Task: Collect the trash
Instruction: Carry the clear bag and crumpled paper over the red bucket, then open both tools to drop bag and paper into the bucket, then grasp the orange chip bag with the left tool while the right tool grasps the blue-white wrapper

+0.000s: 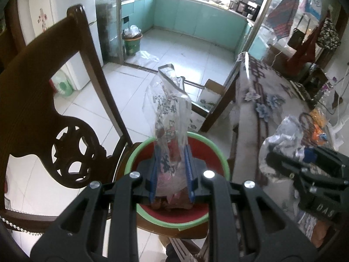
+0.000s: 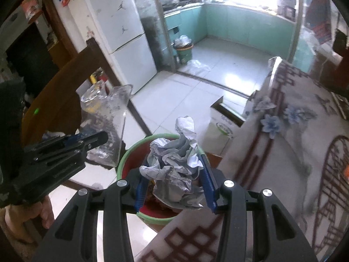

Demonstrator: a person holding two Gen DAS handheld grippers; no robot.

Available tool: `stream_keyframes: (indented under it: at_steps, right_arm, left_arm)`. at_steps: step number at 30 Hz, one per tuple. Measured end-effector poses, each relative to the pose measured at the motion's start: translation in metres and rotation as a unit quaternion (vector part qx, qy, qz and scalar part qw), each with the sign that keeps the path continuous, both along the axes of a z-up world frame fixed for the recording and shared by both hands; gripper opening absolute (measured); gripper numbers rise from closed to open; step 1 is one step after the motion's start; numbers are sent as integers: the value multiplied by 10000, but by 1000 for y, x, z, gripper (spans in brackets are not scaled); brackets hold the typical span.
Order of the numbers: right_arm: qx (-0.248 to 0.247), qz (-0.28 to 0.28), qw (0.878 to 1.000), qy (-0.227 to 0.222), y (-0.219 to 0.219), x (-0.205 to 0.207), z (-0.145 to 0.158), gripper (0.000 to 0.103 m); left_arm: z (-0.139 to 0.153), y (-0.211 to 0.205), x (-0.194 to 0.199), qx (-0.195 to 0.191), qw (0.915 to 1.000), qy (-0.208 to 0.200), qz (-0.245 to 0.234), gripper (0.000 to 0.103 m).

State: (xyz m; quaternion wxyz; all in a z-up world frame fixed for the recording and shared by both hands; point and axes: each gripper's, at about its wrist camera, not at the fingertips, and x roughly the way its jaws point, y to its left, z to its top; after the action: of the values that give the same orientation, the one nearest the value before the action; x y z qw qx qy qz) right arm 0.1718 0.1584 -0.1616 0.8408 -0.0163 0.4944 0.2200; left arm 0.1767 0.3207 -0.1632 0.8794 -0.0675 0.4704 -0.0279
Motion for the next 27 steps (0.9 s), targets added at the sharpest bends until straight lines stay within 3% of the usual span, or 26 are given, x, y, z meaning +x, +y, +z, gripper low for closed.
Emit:
stream_keyframes:
  at_steps: [5, 11, 20, 22, 23, 27]
  right_arm:
    - [-119, 369, 9989, 276, 20, 9, -25, 42]
    - [-231, 675, 9974, 136, 39, 10, -33, 43]
    - [-332, 597, 9976, 79, 32, 11, -31, 46]
    - [-406, 626, 9972, 57, 32, 8, -30, 55]
    - [-399, 581, 9975, -85, 30, 5, -25, 61]
    - [-345, 538, 9976, -283, 22, -2, -10, 62]
  left_arm:
    - [-12, 11, 7, 27, 9998, 147, 135, 20]
    - [-20, 24, 12, 34, 9992, 227, 341, 20]
    - [-19, 25, 17, 85, 9992, 153, 355, 21]
    - [-16, 25, 17, 144, 9990, 102, 419, 49]
    - [-14, 26, 16, 137, 9989, 57, 449, 73]
    - [0, 23, 8, 66, 9990, -135, 422, 73]
